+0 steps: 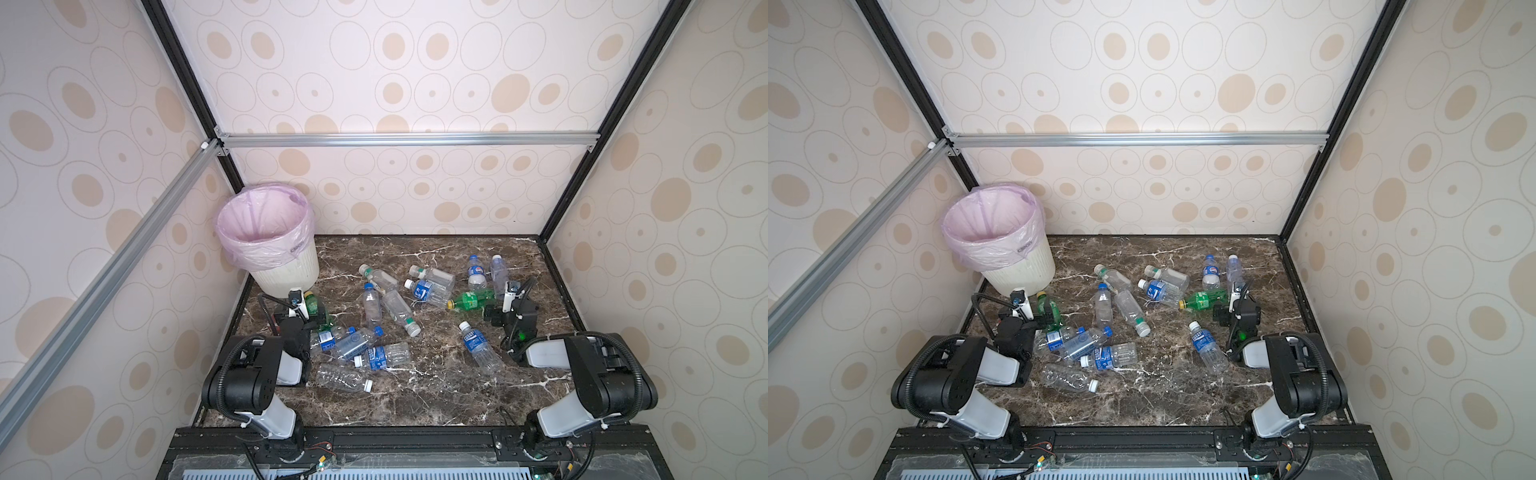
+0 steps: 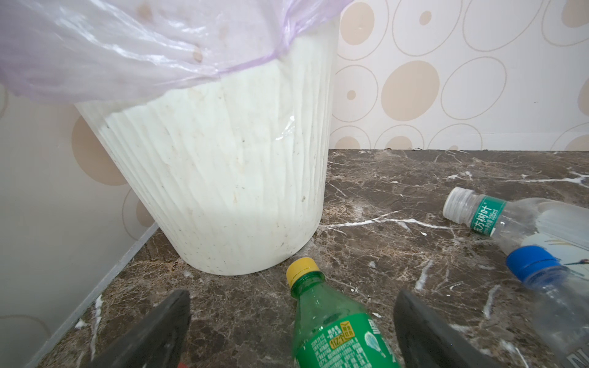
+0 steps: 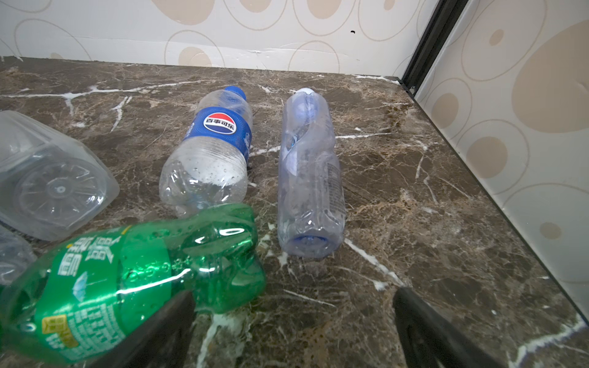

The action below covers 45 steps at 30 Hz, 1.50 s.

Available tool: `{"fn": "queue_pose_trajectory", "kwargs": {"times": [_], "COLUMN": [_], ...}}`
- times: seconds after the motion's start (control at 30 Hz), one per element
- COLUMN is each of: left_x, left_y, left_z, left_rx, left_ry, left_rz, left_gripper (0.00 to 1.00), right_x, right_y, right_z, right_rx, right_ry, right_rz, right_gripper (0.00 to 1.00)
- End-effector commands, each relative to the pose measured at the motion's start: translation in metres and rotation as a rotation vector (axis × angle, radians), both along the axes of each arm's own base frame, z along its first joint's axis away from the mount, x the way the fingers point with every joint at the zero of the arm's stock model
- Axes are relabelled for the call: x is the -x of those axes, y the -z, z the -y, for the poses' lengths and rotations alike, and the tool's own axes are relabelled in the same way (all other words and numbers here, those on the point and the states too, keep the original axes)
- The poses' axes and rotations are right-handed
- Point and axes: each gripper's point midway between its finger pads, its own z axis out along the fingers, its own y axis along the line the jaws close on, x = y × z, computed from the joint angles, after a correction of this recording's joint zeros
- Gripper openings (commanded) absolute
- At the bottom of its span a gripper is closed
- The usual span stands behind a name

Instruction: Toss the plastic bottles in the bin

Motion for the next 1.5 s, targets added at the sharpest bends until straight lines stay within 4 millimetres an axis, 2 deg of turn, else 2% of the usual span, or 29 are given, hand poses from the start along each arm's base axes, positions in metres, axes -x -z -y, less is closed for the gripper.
{"fn": "queue_pose_trajectory", "kwargs": {"times": [0.0,0.1,0.23,0.33,0.43,0.6,0.77,0.93,1.1,1.2,1.3,1.47], "left_x": [0.000,-0.002,0.011,0.014,0.011,0.018,0.031,0.045,0.049,0.050,0.051,0.052], "left_y": [-0.020,-0.024,-0.036,-0.044,-0.053,-0.072,-0.095,-0.126,-0.150,-0.153,-0.148,-0.145], "left_z": [-0.004,-0.007,-0.016,-0.012,0.000,0.003,0.032,0.062,0.088,0.112,0.143,0.195], "left_rx": [-0.015,-0.025,-0.021,-0.032,-0.017,0.063,0.144,0.232,0.260,0.262,0.236,0.293], "left_ry": [-0.026,-0.052,-0.121,-0.125,-0.087,-0.093,0.008,0.085,0.144,0.227,0.341,0.471], "left_rz": [0.045,0.023,0.048,0.034,-0.016,-0.057,-0.063,-0.030,-0.051,-0.083,-0.123,-0.190], "left_gripper": [0.99,0.99,0.99,0.99,0.99,0.99,0.99,0.99,0.99,0.99,0.99,0.99], "right_x": [-0.002,0.001,0.008,0.017,0.025,0.023,0.027,0.035,0.047,0.060,0.076,0.114], "right_y": [-0.018,-0.025,-0.034,-0.049,-0.061,-0.073,-0.084,-0.071,-0.057,-0.053,-0.049,-0.043], "right_z": [0.011,0.016,0.034,0.051,0.056,0.040,0.028,-0.001,-0.033,-0.044,-0.050,-0.060], "right_rx": [-0.001,0.004,0.018,-0.006,-0.069,-0.185,-0.250,-0.398,-0.350,-0.275,-0.290,-0.250], "right_ry": [0.066,0.097,0.210,0.332,0.402,0.358,0.340,0.277,0.210,0.178,0.150,0.093], "right_rz": [0.043,0.006,0.002,0.003,-0.016,-0.063,-0.197,-0.297,-0.384,-0.431,-0.478,-0.566], "right_gripper": [1.00,1.00,1.00,1.00,1.00,1.00,1.00,1.00,1.00,1.00,1.00,1.00]}}
